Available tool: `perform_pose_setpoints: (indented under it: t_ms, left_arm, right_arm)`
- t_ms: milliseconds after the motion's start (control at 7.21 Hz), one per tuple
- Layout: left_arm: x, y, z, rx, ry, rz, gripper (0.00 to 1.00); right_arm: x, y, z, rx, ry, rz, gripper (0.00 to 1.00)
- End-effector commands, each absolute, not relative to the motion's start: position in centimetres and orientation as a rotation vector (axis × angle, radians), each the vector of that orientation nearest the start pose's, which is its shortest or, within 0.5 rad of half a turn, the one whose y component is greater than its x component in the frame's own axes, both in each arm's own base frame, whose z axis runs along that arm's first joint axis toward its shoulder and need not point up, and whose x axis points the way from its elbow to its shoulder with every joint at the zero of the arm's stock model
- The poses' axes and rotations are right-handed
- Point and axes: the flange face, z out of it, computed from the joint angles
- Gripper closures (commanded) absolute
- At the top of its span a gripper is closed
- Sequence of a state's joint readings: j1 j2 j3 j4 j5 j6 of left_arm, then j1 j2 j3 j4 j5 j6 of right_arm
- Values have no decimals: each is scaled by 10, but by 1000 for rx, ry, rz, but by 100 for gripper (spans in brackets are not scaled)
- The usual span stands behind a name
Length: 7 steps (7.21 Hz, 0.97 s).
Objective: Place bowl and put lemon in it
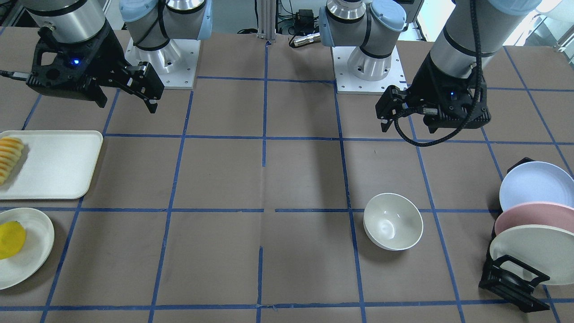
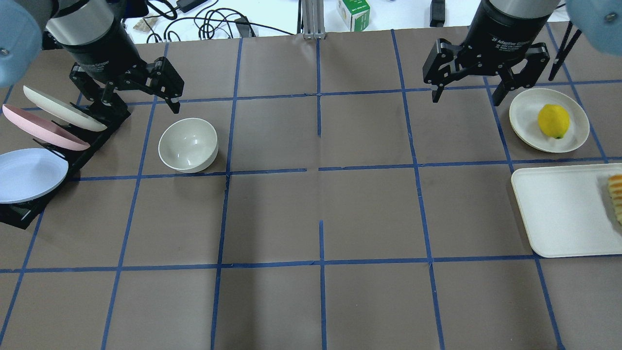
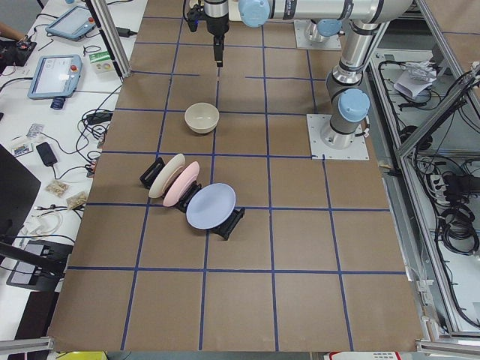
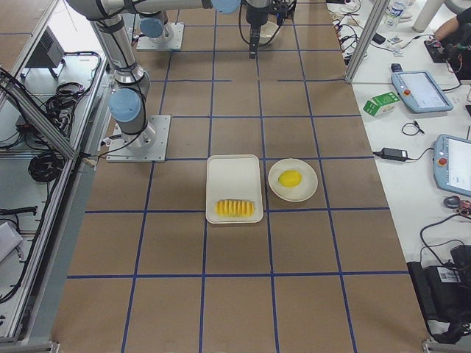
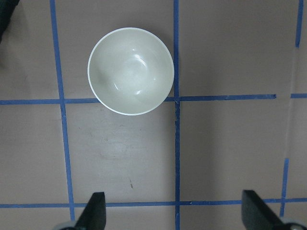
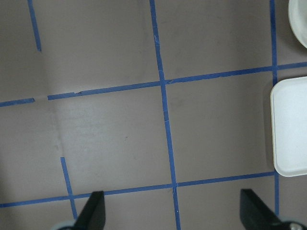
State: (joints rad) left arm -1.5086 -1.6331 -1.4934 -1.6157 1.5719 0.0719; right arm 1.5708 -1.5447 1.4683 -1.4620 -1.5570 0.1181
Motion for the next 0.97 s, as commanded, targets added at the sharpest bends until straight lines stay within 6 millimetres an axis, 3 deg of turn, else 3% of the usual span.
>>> perform_pose_setpoints:
  t_ms: [0,277,554,832]
  left_arm:
    - [-100,-517,500,17,3129,18,0]
    - [-102,-525,490,19,3141,27,0]
    - [-113,-518,498,31,3146,9,0]
    - [-118,-518,499,48,3135,-2,0]
  right_arm:
    - [134,-499,514,187,3124,49,0]
    - [133,-499,514,197,3123,54,0]
    - [131,-501,515,206,3122,40,0]
    - [100,-508,513,283,3115,48,0]
